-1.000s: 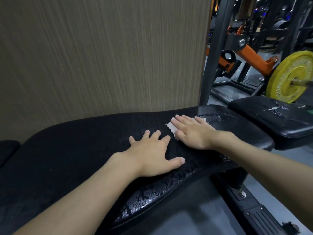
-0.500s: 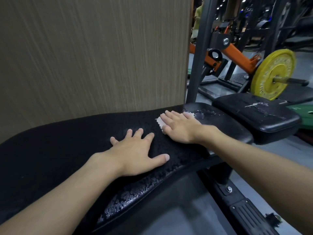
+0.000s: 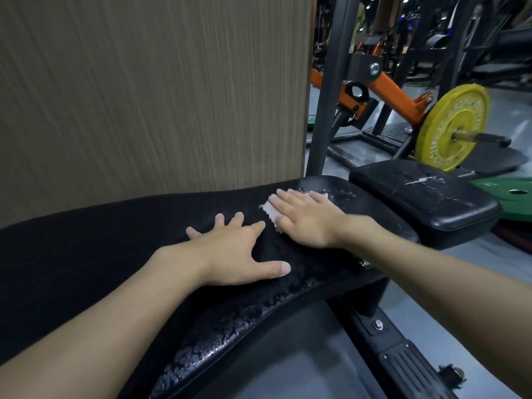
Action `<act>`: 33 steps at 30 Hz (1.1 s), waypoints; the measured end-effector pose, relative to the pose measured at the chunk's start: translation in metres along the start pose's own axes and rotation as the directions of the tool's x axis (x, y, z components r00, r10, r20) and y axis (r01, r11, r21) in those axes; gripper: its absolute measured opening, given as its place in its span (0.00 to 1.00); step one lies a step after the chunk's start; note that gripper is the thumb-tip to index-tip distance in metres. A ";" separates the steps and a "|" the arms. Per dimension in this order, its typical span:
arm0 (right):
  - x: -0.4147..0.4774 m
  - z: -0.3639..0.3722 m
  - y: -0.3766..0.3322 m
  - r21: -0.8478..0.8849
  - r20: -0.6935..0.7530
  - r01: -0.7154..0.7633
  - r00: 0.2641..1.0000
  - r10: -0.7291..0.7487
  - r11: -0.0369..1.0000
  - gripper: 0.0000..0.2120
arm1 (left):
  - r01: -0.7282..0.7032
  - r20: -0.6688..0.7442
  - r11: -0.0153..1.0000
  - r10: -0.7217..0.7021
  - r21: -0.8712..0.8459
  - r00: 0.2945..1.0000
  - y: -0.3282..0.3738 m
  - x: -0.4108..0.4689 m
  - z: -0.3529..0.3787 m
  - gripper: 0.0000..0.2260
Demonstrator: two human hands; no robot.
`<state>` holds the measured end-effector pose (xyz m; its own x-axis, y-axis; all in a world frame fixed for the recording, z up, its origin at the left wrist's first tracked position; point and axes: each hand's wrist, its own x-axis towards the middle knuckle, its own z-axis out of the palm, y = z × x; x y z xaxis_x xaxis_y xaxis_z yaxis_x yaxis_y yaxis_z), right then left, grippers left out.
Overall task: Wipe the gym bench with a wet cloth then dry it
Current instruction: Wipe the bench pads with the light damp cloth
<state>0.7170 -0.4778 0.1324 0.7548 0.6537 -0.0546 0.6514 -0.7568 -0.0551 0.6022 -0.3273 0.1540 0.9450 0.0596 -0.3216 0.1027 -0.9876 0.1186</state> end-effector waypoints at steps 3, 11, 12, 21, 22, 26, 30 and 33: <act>0.052 -0.003 0.010 0.026 0.024 -0.065 0.998 0.065 0.998 0.28 | 0.011 0.010 1.000 -0.011 -0.018 1.000 -0.001 0.007 -0.003 0.49; 0.042 0.000 0.010 0.021 0.029 -0.047 0.999 0.046 0.999 0.29 | 0.039 0.001 0.997 -0.039 -0.066 0.999 -0.004 0.008 -0.006 0.54; 0.026 0.001 0.010 0.021 0.017 -0.020 1.000 0.020 1.000 0.29 | 0.035 0.008 0.997 -0.035 -0.066 0.999 -0.005 0.010 -0.007 0.57; -0.098 0.006 0.022 -0.041 0.011 0.088 0.996 -0.088 0.995 0.37 | -0.098 0.001 0.994 0.098 0.052 0.995 0.019 0.018 -0.023 0.49; -0.091 0.004 0.023 -0.033 0.018 0.074 0.997 -0.073 0.997 0.34 | -0.108 0.011 0.993 0.108 0.052 0.994 0.024 0.021 -0.023 0.50; -0.042 -0.003 0.033 -0.003 0.026 -0.007 1.000 0.007 1.000 0.27 | -0.109 0.017 0.994 0.109 0.026 0.994 0.031 0.028 -0.018 0.50; 0.019 -0.008 0.049 0.033 0.054 -0.098 0.994 0.096 0.995 0.27 | -0.099 0.036 0.995 0.099 0.010 0.994 0.026 0.032 -0.014 0.51; 0.057 -0.011 0.063 0.038 0.056 -0.168 0.985 0.166 0.985 0.28 | -0.101 0.040 0.995 0.100 0.016 0.994 0.027 0.033 -0.016 0.52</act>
<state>0.8023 -0.4885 0.1367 0.8467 0.5186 -0.1191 0.5120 -0.8550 -0.0832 0.6415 -0.3494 0.1611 0.9374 -0.0455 -0.3453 0.0018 -0.9908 0.1355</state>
